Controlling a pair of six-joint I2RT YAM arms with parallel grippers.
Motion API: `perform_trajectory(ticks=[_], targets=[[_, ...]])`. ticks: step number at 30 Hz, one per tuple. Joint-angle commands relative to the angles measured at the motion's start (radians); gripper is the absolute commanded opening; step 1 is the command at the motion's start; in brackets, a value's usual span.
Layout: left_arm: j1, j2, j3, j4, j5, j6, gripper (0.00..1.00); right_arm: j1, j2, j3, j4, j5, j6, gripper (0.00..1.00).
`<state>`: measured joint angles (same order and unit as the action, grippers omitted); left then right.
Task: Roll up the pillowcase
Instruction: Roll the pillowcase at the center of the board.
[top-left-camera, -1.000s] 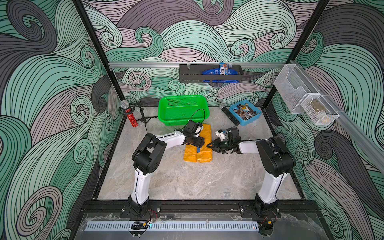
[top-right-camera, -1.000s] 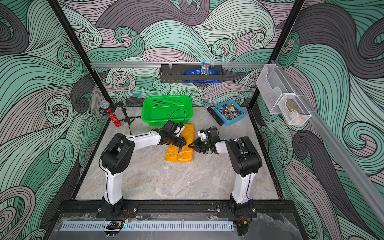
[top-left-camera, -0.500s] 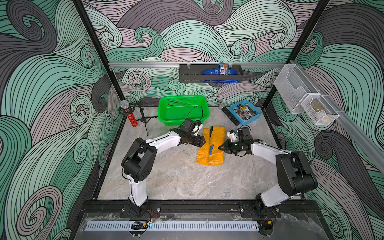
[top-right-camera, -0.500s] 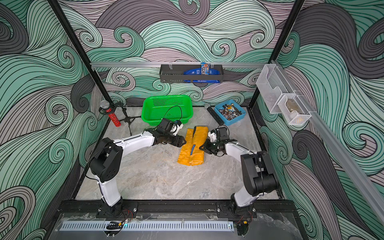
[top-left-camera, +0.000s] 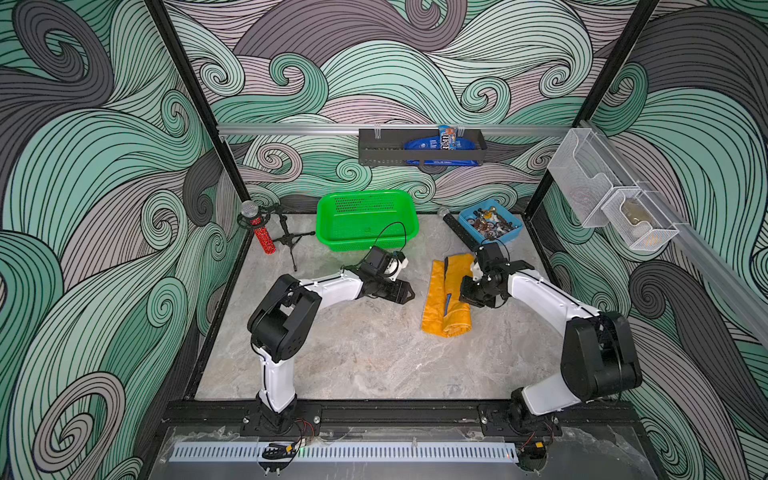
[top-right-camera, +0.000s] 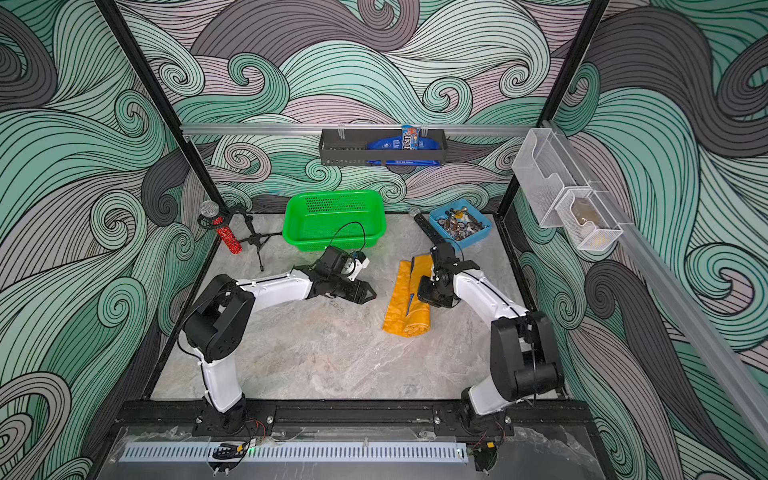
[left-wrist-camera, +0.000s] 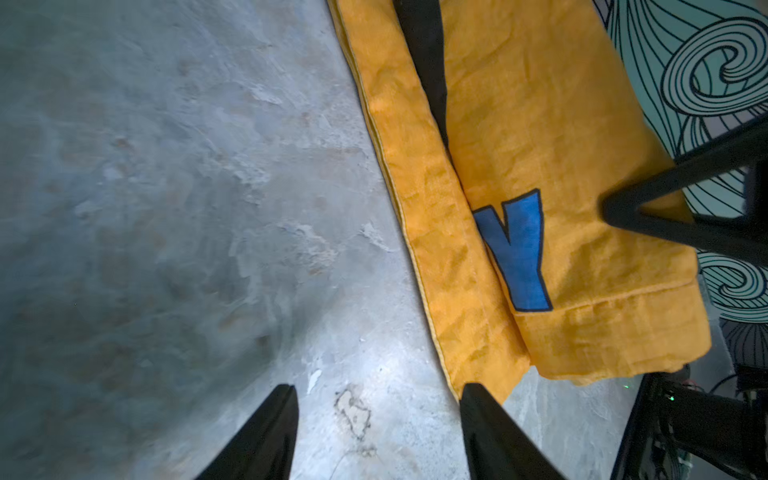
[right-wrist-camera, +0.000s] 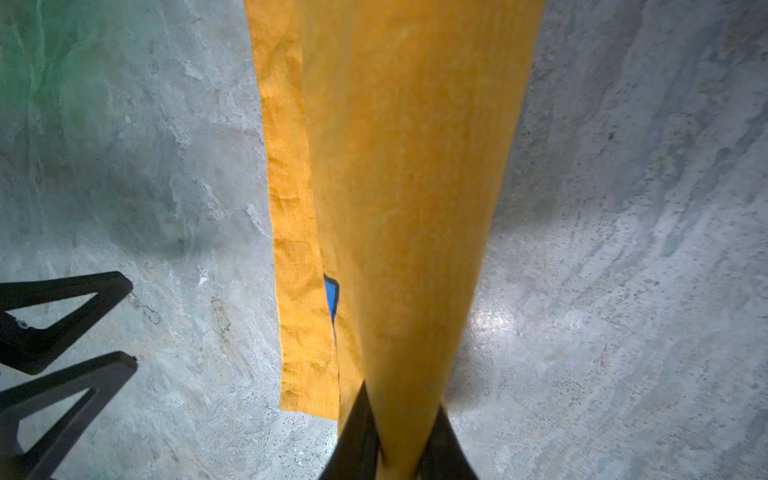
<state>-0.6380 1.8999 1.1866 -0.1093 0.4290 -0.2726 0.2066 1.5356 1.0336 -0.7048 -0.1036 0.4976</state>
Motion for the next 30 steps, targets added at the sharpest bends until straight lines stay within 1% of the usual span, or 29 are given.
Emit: perform_trajectory(ticks=[1,6,9,10,13,15,21,30], targets=[[-0.055,0.035,0.012,0.07,0.052,-0.04,0.62,0.018,0.015,0.039,-0.049,0.071,0.022,0.18],[-0.116,0.072,0.004,0.148,0.072,-0.091,0.51,0.039,0.043,0.064,-0.06,0.092,0.027,0.22],[-0.137,0.1,0.006,0.171,0.077,-0.111,0.43,0.046,0.049,0.083,-0.069,0.097,0.031,0.27],[-0.141,0.106,0.003,0.178,0.079,-0.114,0.42,0.049,0.049,0.089,-0.071,0.097,0.033,0.29],[-0.147,0.121,-0.009,0.191,0.08,-0.116,0.42,0.061,0.05,0.111,-0.074,0.088,0.041,0.34],[-0.147,0.129,-0.015,0.202,0.085,-0.119,0.42,0.072,0.061,0.128,-0.072,0.077,0.046,0.34],[-0.147,0.142,-0.038,0.222,0.095,-0.12,0.41,0.108,0.113,0.186,-0.069,0.047,0.061,0.35],[-0.137,0.109,-0.073,0.221,0.101,-0.111,0.41,0.162,0.223,0.291,-0.045,0.006,0.064,0.35]])
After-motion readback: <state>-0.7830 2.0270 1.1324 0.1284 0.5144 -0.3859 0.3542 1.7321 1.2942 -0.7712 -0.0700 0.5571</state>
